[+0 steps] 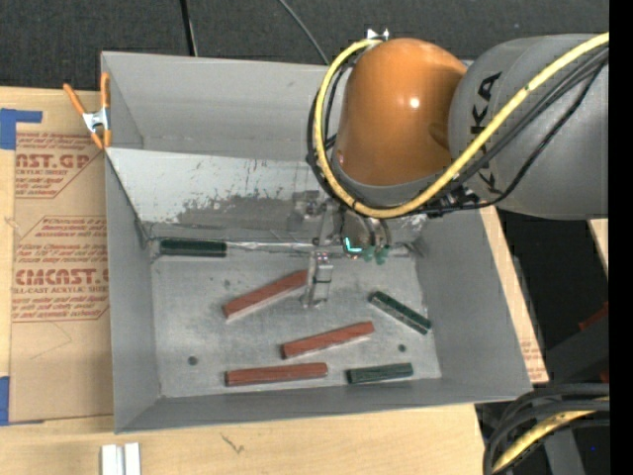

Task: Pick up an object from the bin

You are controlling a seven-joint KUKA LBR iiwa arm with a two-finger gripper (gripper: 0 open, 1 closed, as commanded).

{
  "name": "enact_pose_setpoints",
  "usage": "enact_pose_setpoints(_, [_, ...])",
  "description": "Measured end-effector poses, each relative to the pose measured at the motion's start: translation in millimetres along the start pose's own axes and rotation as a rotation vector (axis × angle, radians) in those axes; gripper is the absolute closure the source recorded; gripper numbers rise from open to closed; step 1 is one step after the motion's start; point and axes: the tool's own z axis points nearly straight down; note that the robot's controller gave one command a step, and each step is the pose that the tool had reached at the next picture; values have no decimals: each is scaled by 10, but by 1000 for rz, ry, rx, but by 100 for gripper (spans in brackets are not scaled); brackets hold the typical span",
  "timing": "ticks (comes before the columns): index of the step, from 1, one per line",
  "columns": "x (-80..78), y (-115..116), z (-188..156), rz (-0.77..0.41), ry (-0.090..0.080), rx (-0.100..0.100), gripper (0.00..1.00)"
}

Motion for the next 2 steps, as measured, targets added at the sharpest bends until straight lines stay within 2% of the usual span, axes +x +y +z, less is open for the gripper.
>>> enact_pose_setpoints(1, [-15,-5,-44,1,-8,-1,0])
enact_pose_setpoints(2, [46,-45,380,-20,-16,-2,0])
